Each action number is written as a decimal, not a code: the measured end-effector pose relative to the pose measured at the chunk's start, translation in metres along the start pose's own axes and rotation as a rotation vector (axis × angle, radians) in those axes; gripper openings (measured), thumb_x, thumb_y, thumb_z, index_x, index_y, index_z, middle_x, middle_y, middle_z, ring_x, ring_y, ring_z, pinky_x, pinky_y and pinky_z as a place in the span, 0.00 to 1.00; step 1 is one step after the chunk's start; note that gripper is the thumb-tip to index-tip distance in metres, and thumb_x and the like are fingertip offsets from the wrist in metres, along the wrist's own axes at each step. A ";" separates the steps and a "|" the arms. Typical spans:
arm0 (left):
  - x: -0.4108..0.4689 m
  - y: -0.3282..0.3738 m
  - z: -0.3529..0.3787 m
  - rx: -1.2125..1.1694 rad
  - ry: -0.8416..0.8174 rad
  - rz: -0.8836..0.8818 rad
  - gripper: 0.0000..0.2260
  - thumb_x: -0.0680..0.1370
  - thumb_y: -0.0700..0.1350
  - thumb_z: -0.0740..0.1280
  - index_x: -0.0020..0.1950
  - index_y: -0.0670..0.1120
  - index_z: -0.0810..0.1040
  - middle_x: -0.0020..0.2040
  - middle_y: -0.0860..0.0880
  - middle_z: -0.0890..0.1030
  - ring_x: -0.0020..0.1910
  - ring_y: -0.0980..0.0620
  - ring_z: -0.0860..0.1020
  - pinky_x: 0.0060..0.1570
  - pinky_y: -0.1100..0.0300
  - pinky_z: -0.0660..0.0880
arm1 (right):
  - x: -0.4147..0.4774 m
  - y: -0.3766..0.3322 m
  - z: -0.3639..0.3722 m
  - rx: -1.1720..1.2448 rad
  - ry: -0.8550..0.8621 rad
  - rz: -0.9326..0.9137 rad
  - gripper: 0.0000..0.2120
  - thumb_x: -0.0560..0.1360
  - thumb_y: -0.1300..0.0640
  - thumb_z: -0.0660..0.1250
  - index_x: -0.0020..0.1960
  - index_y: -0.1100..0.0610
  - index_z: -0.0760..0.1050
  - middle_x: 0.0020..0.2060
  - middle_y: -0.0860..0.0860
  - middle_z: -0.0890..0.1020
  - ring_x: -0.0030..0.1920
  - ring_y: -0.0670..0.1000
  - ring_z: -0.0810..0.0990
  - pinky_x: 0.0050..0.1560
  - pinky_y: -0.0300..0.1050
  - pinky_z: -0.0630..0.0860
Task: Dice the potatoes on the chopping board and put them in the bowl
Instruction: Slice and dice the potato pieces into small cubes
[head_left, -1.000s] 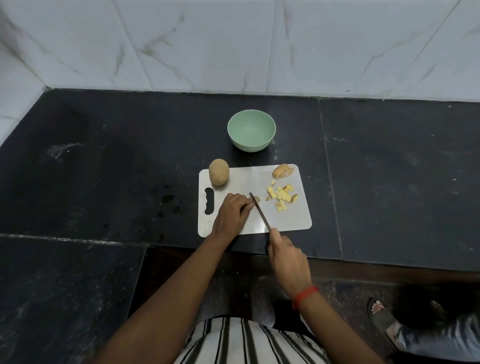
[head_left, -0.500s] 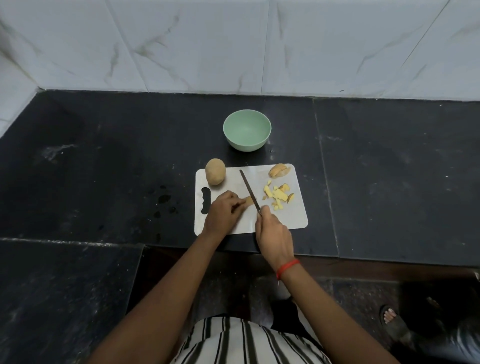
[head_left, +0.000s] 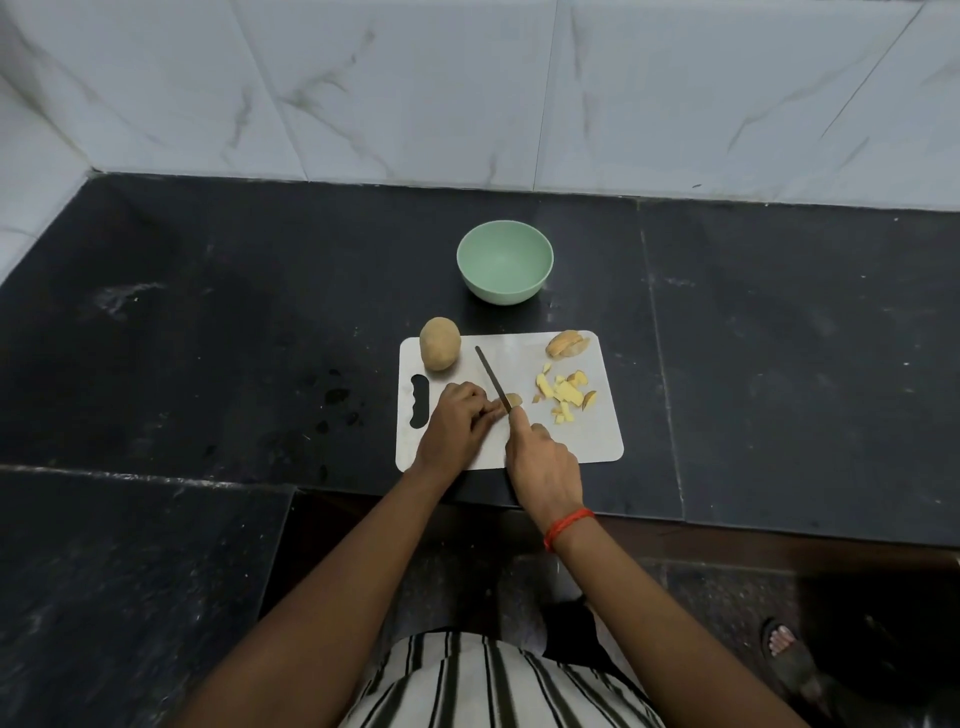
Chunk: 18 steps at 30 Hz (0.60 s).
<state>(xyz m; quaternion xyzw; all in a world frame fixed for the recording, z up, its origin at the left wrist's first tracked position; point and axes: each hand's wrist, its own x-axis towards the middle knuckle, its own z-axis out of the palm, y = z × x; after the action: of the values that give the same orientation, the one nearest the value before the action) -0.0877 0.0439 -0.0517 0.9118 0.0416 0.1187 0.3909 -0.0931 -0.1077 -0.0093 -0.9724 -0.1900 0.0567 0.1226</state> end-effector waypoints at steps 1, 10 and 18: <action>0.000 0.001 0.001 0.007 0.005 0.001 0.14 0.81 0.49 0.69 0.42 0.41 0.80 0.43 0.49 0.77 0.45 0.51 0.69 0.45 0.58 0.68 | -0.003 0.001 -0.001 -0.015 -0.028 0.004 0.21 0.84 0.56 0.52 0.77 0.51 0.58 0.46 0.56 0.79 0.40 0.62 0.81 0.33 0.48 0.65; 0.000 0.005 0.003 0.061 0.049 -0.007 0.11 0.81 0.45 0.70 0.41 0.42 0.77 0.42 0.54 0.73 0.45 0.53 0.67 0.44 0.63 0.63 | -0.081 0.030 0.006 0.052 -0.096 0.079 0.10 0.84 0.52 0.53 0.64 0.53 0.65 0.47 0.53 0.77 0.40 0.63 0.82 0.33 0.49 0.66; 0.000 0.002 0.002 0.036 0.040 -0.049 0.08 0.78 0.44 0.73 0.42 0.41 0.80 0.43 0.55 0.74 0.45 0.54 0.68 0.43 0.65 0.61 | -0.083 0.039 0.005 0.278 0.143 0.039 0.09 0.84 0.48 0.51 0.52 0.52 0.66 0.40 0.52 0.79 0.33 0.60 0.80 0.28 0.53 0.73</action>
<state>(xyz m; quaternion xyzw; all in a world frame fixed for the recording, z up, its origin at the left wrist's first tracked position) -0.0877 0.0406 -0.0514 0.9148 0.0739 0.1265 0.3763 -0.1566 -0.1741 -0.0189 -0.9512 -0.1522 0.0153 0.2679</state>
